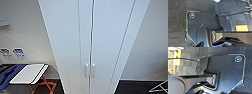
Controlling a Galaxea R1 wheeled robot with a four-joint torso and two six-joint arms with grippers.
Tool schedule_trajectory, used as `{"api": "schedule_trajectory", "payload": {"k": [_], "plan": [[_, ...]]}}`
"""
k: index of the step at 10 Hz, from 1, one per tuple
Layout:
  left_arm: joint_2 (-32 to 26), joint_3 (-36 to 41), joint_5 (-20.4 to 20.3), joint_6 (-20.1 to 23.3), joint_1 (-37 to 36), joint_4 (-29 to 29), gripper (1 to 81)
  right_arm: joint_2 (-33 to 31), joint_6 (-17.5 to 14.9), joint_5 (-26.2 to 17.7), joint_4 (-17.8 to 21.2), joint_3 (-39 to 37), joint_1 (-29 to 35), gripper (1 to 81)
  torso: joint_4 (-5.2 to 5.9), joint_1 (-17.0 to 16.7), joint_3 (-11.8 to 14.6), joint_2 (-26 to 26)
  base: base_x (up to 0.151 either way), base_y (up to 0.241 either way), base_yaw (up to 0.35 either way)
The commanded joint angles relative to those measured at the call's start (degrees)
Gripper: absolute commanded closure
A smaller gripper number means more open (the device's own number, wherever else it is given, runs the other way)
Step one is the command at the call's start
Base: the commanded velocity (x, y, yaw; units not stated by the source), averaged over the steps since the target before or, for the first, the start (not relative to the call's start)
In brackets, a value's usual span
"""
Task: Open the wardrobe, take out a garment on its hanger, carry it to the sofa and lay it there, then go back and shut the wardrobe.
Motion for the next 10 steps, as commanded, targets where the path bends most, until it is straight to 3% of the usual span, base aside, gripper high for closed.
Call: {"api": "schedule_trajectory", "payload": {"k": [1,6,10], "plan": [[-9.25,11.23,2.89,0.11,-6.31,0.53,1.0,-10.81,0.13,-3.93,0.76,15.14,9.89,1.0,0.0,0.0,0.0,0.0,0.0,0.0,0.0],[-20.86,26.18,3.06,0.29,-18.08,1.67,1.0,-20.4,0.3,-4.37,0.67,30.72,23.78,1.0,0.0,0.02,-0.05,0.0,0.0,0.0,0.0],[-26.22,34.53,9.56,0.03,-31.7,0.88,1.0,-25.5,0.65,-6.21,1.19,39.42,36.6,1.0,0.0,0.04,-0.06,0.05,0.0,0.0,0.0]]}}
